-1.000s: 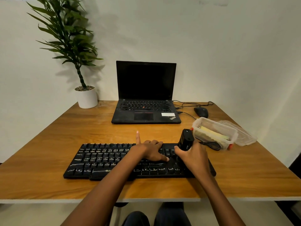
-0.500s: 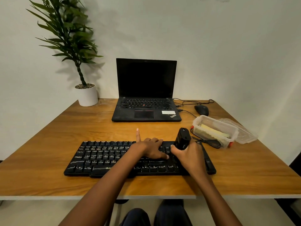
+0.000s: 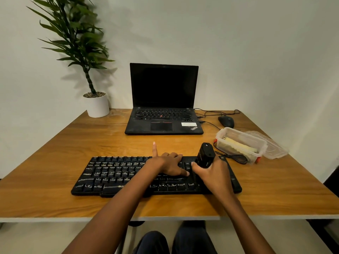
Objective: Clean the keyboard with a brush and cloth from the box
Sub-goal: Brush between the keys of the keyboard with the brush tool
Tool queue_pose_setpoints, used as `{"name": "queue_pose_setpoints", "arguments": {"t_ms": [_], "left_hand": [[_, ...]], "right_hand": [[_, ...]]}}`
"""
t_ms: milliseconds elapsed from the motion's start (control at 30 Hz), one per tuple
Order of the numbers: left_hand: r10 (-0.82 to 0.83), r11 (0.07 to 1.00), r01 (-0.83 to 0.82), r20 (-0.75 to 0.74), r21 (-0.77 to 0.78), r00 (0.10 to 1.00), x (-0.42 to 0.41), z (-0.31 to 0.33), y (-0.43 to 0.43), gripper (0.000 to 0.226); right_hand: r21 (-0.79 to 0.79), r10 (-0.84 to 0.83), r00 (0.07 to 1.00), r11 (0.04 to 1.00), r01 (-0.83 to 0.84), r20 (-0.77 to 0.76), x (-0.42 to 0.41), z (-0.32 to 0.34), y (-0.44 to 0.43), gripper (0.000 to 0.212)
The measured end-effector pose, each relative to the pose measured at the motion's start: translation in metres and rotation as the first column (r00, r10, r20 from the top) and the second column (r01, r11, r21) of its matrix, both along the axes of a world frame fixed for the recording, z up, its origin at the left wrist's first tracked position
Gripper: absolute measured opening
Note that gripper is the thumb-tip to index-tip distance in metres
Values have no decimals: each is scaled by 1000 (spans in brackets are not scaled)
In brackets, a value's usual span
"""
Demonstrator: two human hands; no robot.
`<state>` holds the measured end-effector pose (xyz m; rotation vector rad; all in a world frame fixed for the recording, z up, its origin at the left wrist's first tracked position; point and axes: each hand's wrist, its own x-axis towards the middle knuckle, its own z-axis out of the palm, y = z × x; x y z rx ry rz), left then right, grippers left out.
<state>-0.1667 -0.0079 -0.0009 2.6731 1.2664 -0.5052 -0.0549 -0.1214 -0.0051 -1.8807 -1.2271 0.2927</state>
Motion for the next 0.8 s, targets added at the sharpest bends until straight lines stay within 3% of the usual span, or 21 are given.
{"name": "queue_pose_setpoints", "arguments": {"t_ms": [133,233,433,633,800], "left_hand": [[-6,1000,6,0,0,1000,0,-1,1,83],[0,1000,0,6,-7,1000,0,0,0,82],[3,1000,-3,1,-11,1000,-1,2,-1,81],[1,1000,-1,2,-9,1000,0,2,-2,81],[-4,1000,4,-2,-10,1000,0,4,-3,79]], "right_hand": [[-72,34,995,997,-41,-98,0,-6,-31,19],[-127,45,997,990,-53,-69,6,0,-14,19],[8,-13,1000,1000,13,-20,-4,2,10,23],[-99,47,986,993,-63,-159,-13,-11,-29,21],[-47,-33,998,998,31,-58,-8,1,9,26]]}}
